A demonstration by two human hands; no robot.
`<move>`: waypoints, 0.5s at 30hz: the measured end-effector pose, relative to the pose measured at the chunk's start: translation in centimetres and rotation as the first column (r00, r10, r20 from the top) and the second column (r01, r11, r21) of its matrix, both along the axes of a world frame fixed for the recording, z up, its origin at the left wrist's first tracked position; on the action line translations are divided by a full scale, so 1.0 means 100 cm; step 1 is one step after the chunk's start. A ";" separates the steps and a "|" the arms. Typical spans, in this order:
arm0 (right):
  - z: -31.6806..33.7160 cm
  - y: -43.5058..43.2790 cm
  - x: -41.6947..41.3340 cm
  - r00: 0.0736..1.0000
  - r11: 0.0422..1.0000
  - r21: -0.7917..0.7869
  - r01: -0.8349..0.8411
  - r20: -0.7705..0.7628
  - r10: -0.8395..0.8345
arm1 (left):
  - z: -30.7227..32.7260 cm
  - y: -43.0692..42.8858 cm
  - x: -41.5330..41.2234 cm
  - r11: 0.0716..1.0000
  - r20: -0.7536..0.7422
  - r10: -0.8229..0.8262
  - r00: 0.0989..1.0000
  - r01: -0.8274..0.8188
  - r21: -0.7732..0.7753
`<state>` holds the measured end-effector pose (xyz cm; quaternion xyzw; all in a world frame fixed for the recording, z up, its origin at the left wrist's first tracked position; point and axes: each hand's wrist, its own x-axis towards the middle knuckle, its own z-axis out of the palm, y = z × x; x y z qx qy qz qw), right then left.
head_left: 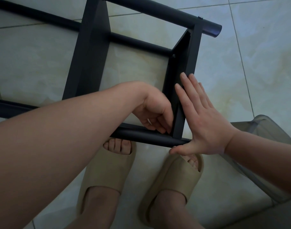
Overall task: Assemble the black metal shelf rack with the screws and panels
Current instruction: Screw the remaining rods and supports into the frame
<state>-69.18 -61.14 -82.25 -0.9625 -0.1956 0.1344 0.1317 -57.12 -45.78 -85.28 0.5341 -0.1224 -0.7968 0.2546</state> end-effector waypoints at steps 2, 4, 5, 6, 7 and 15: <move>0.000 0.000 0.000 1.000 1.000 0.003 -0.001 0.004 0.001 | -0.002 0.001 -0.002 1.000 0.011 0.014 1.000 -0.013 -0.009; -0.001 0.000 0.000 1.000 1.000 0.003 -0.004 0.008 0.004 | -0.004 0.002 -0.003 1.000 0.051 -0.001 0.999 0.001 -0.004; -0.001 0.000 0.000 1.000 1.000 0.002 -0.005 0.009 0.005 | -0.004 0.002 -0.003 1.000 0.065 -0.015 0.998 0.015 0.004; -0.001 0.000 0.000 1.000 1.000 0.000 -0.005 0.011 0.005 | -0.005 0.002 -0.003 1.000 0.068 -0.027 0.997 0.026 0.011; -0.001 0.000 0.000 1.000 1.000 -0.001 -0.004 0.012 0.004 | -0.005 0.001 -0.003 0.999 0.060 -0.031 0.998 0.031 0.014; -0.001 0.000 0.000 1.000 1.000 0.004 -0.002 0.012 0.002 | -0.001 0.002 0.001 1.000 0.004 -0.006 1.000 0.006 0.000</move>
